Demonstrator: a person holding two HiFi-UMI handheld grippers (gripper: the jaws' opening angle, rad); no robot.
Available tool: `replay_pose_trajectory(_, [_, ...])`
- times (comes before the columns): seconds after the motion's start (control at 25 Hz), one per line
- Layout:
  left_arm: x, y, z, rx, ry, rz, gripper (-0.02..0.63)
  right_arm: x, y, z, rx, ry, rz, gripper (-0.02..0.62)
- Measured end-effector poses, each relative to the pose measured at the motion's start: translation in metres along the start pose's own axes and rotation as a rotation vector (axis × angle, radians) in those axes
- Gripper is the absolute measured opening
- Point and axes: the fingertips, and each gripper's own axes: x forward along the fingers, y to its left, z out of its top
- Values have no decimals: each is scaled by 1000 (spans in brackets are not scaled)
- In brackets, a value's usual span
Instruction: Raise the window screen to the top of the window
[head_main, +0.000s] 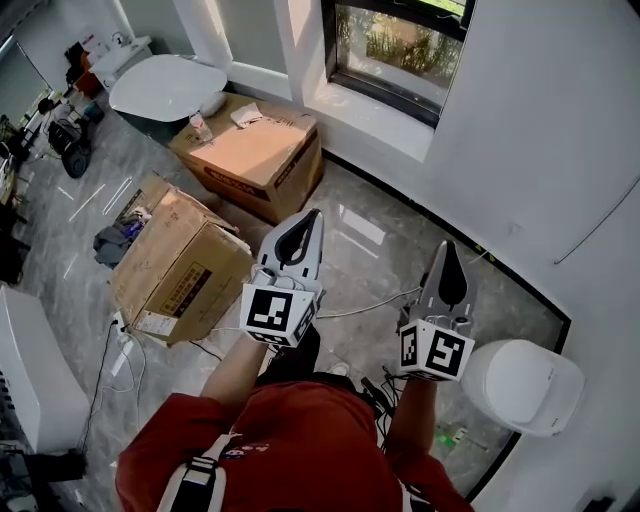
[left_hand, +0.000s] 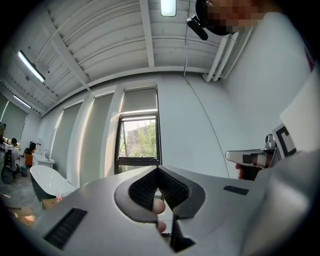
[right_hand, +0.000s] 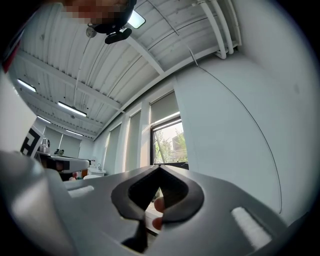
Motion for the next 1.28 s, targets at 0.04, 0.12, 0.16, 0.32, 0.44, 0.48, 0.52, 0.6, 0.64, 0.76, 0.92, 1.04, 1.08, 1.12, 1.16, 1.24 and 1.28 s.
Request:
replay_pose_trajectory(0.04, [4, 3, 0, 1, -3, 2, 3, 5, 1, 0, -12, 0, 5, 9])
replay_pose_trajectory(0.12, [14, 11, 4, -5, -18, 6, 4, 18, 3, 2, -31, 1, 13, 9])
replay_pose_trajectory(0.16, [20, 15, 6, -12, -28, 7, 5, 25, 3, 2, -41, 1, 15, 9])
replay_pose_trajectory(0.32, [46, 38, 4, -29, -47, 10, 5, 60, 10, -3, -76, 7, 28, 9])
replay_pose_trajectory(0.44, [71, 63, 1, -15, -59, 21, 3, 96, 21, -12, -94, 13, 35, 9])
replay_pose_trajectory(0.48, [80, 73, 1, -12, -63, 26, 5, 110, 24, -16, -95, 13, 34, 9])
replay_pose_trajectory(0.52, [90, 84, 0, -13, -65, 31, 4, 125, 29, -19, -96, 13, 34, 9])
replay_pose_trajectory(0.6, [108, 107, -3, -19, -67, 39, 4, 152, 38, -26, -108, 24, 41, 9])
replay_pose_trajectory(0.64, [117, 119, -4, -17, -65, 42, 4, 166, 43, -29, -112, 28, 42, 9])
replay_pose_trajectory(0.76, [144, 151, -8, -13, -60, 44, 5, 206, 57, -37, -106, 36, 35, 9])
replay_pose_trajectory(0.92, [177, 192, -14, -29, -73, 45, 3, 255, 75, -52, -119, 45, 36, 9])
replay_pose_trajectory(1.04, [196, 220, -14, -37, -69, 44, 3, 285, 90, -63, -127, 59, 35, 9])
replay_pose_trajectory(1.08, [202, 228, -14, -38, -66, 42, 3, 294, 94, -66, -131, 63, 34, 9])
replay_pose_trajectory(1.12, [207, 235, -16, -40, -63, 40, 3, 302, 98, -70, -137, 68, 34, 9])
replay_pose_trajectory(1.16, [211, 242, -18, -40, -60, 39, 5, 309, 102, -72, -141, 71, 33, 9])
replay_pose_trajectory(1.24, [220, 255, -20, -43, -68, 35, 4, 321, 110, -75, -142, 73, 30, 9])
replay_pose_trajectory(1.28, [224, 260, -19, -49, -77, 31, 3, 326, 114, -75, -140, 73, 28, 9])
